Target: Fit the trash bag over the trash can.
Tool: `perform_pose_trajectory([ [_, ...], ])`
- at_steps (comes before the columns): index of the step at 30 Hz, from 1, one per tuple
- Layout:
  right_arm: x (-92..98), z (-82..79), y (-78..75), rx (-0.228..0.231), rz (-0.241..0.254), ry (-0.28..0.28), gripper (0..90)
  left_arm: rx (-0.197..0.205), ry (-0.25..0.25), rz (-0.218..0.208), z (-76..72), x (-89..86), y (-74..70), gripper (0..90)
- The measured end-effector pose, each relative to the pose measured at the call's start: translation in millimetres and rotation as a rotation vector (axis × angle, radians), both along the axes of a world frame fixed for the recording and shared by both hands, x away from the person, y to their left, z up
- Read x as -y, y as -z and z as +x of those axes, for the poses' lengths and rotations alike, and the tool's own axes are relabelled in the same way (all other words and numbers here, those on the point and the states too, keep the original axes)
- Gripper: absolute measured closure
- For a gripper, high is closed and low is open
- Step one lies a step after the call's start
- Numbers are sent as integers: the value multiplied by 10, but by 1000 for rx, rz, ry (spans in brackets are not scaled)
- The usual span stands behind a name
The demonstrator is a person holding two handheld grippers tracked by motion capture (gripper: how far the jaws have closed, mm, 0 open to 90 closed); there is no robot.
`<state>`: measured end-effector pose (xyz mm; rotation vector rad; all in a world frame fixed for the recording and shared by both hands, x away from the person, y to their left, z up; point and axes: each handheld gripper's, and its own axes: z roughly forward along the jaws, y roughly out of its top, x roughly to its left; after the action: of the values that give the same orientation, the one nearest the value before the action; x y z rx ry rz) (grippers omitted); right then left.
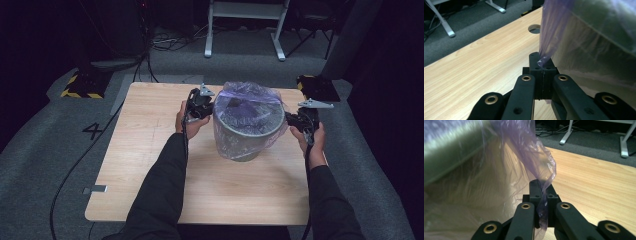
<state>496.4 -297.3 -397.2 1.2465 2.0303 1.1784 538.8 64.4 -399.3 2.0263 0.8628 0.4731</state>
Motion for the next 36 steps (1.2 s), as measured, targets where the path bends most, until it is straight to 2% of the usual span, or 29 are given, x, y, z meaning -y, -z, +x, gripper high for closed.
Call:
perform_pose_trajectory([
  [5, -10, 35, 50, -25, 6, -13, 889, -24, -5, 13, 48, 31, 44, 896],
  [9, -59, 50, 55, -30, -9, -26, 887, -49, 1, 23, 86, 64, 83, 896],
  [15, -122, 93, 77, -54, 11, -45, 887, -92, 17, 23, 123, 71, 133, 896],
  [16, -136, 99, 74, -57, 8, -45, 884, -102, 20, 22, 127, 68, 141, 896],
  [19, -178, 123, 45, -52, -12, -38, 859, -136, 21, 61, 144, 53, 193, 896],
  [21, -191, 132, 19, -41, -21, -24, 851, -149, 21, 49, 147, 18, 210, 896],
  [23, -183, 166, 9, -41, -19, -13, 853, -163, 21, 60, 150, -11, 245, 896],
  [26, -178, 201, -16, -49, -14, -1, 869, -167, 29, 84, 145, -35, 259, 896],
  [28, -181, 210, -21, -51, -18, -3, 872, -168, 33, 83, 138, -41, 261, 896],
  [32, -190, 246, -12, -96, -16, -1, 883, -161, 45, 82, 104, -72, 256, 896],
  [35, -183, 255, -1, -113, -8, -6, 882, -152, 53, 85, 72, -95, 231, 896],
  [36, -168, 269, 9, -138, -8, -7, 882, -148, 57, 81, 60, -104, 218, 895],
])
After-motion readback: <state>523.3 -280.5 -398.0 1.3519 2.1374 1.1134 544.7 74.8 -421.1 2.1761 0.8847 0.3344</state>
